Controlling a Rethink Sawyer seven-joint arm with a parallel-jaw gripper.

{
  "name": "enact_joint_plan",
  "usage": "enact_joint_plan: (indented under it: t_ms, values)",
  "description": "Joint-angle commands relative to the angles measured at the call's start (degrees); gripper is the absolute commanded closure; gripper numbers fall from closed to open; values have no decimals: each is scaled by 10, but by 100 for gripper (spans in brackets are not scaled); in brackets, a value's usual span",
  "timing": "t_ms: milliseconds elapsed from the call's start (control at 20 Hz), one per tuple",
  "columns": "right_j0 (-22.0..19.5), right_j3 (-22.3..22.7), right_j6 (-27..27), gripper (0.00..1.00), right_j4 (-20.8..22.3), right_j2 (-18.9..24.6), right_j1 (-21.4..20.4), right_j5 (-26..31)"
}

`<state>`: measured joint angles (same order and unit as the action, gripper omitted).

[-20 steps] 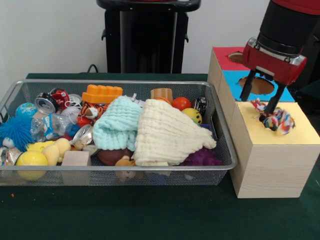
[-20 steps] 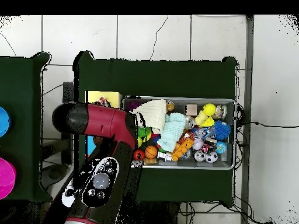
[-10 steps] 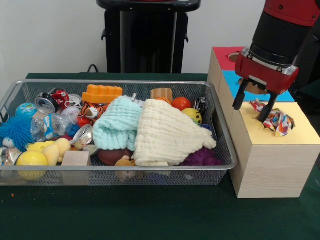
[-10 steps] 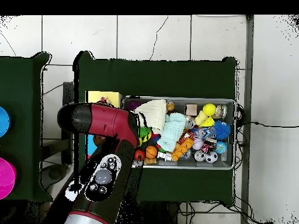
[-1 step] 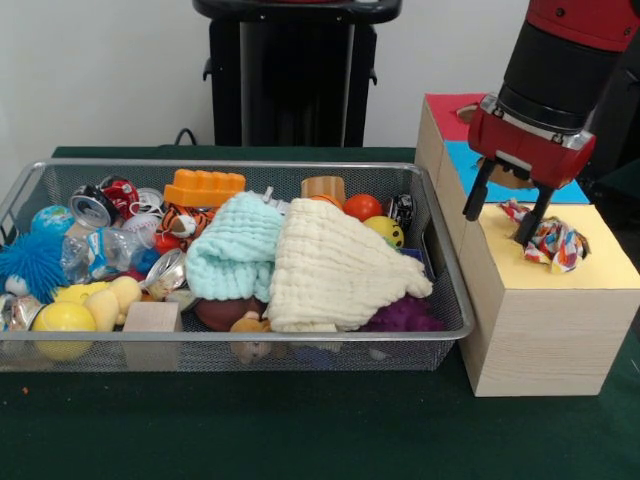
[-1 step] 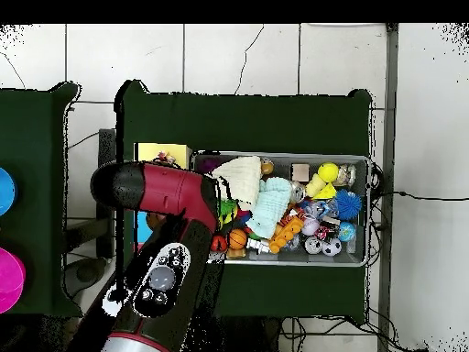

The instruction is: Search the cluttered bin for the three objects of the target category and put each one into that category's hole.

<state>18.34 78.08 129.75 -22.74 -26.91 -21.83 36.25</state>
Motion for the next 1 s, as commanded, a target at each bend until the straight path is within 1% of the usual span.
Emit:
enact_joint_plan:
  t_ms: [50,200,250,300,450,700,750,1000]
  values:
    - [-20,-2,87,0,13,29,25,-34]
    - [-23,-7,79,0,17,28,25,-32]
    - [-28,-5,74,0,15,35,23,-34]
    - [-30,-4,76,100,10,39,21,-29]
    - [-37,-2,68,100,5,52,17,-21]
    - [-41,-26,55,100,19,43,22,13]
    - [-41,-33,54,100,22,39,21,34]
    - [-21,-29,81,100,18,27,7,56]
